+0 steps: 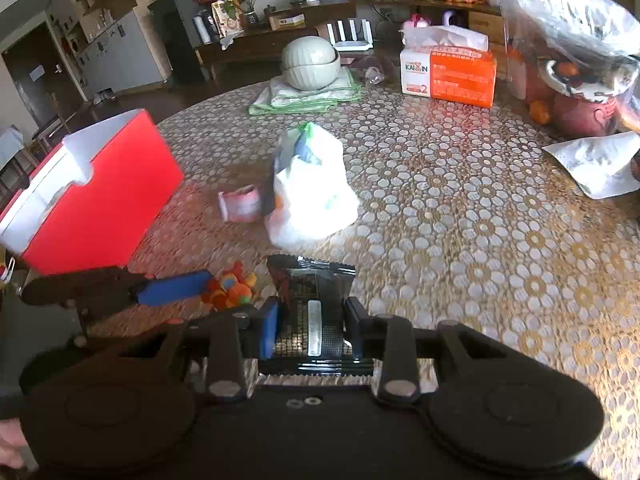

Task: Organize objects
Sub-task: 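Lift and carry the toy and black packet over the red box with both tools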

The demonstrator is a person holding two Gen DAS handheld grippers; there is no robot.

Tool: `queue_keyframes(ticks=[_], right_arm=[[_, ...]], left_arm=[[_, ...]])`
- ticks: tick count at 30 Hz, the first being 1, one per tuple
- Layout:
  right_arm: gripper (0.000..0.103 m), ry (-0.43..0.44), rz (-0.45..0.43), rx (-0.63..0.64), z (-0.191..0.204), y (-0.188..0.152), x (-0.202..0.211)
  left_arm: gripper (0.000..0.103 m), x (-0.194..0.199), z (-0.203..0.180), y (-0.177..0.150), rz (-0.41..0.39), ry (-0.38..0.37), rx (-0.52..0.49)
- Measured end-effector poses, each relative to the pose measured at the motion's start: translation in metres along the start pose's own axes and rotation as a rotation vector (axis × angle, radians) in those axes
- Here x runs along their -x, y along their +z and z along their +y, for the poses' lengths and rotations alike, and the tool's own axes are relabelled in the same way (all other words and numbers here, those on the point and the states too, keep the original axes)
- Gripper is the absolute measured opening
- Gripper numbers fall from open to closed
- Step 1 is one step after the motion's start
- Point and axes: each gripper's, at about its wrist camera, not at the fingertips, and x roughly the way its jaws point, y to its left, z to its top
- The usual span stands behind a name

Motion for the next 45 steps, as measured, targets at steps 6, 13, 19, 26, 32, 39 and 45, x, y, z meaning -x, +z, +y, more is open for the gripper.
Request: queue_keyframes(ticks=[6, 13, 19, 26, 32, 39, 45], right_arm=[[0.034, 0.007, -0.013, 0.024, 0.017, -0.015, 0.027], [0.034, 0.017, -0.036, 0.04, 0.046, -0.024, 0.061], [0.034, 0.019, -0.064, 0.09, 0.077, -0.024, 0.084], [0.034, 0.037, -0.087, 0.153, 0.117, -0.023, 0.098], [0.034, 0.044, -0.088, 0.207, 0.152, -0.018, 0.096], [0.034, 0.066, -0.097, 0.279, 0.195, -0.004, 0.085], [0.034, 0.08, -0.105, 0.331, 0.225, 0.011, 0.071]], left_arm=[[0.043, 0.03, 0.003, -0.006, -0.012, -0.008, 0.045], [0.043, 0.075, 0.003, -0.008, -0.027, -0.004, 0.069], [0.043, 0.114, 0.012, -0.01, -0.051, -0.004, 0.107], [0.043, 0.156, 0.029, -0.012, -0.099, 0.015, 0.109], [0.043, 0.185, 0.05, -0.02, -0.13, 0.044, 0.096], [0.043, 0.21, 0.084, -0.026, -0.148, 0.085, 0.114], [0.044, 0.226, 0.115, -0.026, -0.165, 0.126, 0.117]])
